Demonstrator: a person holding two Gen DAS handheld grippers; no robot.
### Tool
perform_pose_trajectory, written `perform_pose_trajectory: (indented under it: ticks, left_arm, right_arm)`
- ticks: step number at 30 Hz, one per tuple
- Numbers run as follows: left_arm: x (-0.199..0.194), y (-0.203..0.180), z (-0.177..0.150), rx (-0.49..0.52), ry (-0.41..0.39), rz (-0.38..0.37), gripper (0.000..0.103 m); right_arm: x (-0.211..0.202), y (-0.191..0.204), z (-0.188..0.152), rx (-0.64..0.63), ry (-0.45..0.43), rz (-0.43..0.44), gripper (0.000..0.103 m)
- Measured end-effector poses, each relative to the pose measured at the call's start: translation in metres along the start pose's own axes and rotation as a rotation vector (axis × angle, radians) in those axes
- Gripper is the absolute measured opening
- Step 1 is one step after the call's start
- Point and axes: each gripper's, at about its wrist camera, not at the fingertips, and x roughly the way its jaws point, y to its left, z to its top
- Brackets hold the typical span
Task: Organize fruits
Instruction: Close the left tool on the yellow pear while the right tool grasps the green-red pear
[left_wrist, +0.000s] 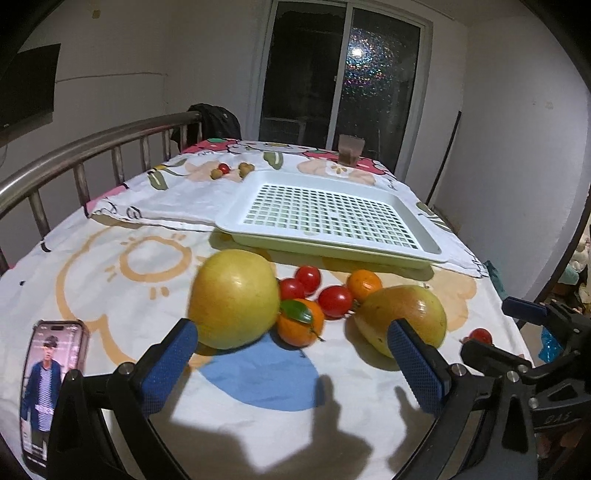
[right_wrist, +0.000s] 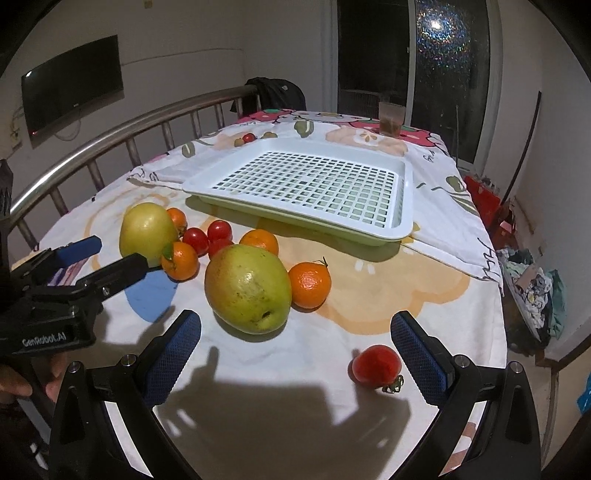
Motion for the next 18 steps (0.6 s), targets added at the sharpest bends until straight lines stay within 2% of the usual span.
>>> perform_pose_trajectory:
  ticks: [8,18]
  left_arm:
    - [0.0,0.017,0.001,-0.017,0.008,0.027,0.103]
    - [0.01,0.031,0.0,-0.045,0.086,0.013,0.103]
  right_arm:
    - [0.002,0.011,0.003,-0.003,0.017,0.034,0.103]
    - [0.012,0.028,0.005,-0.031,0.045,0.047,0.103]
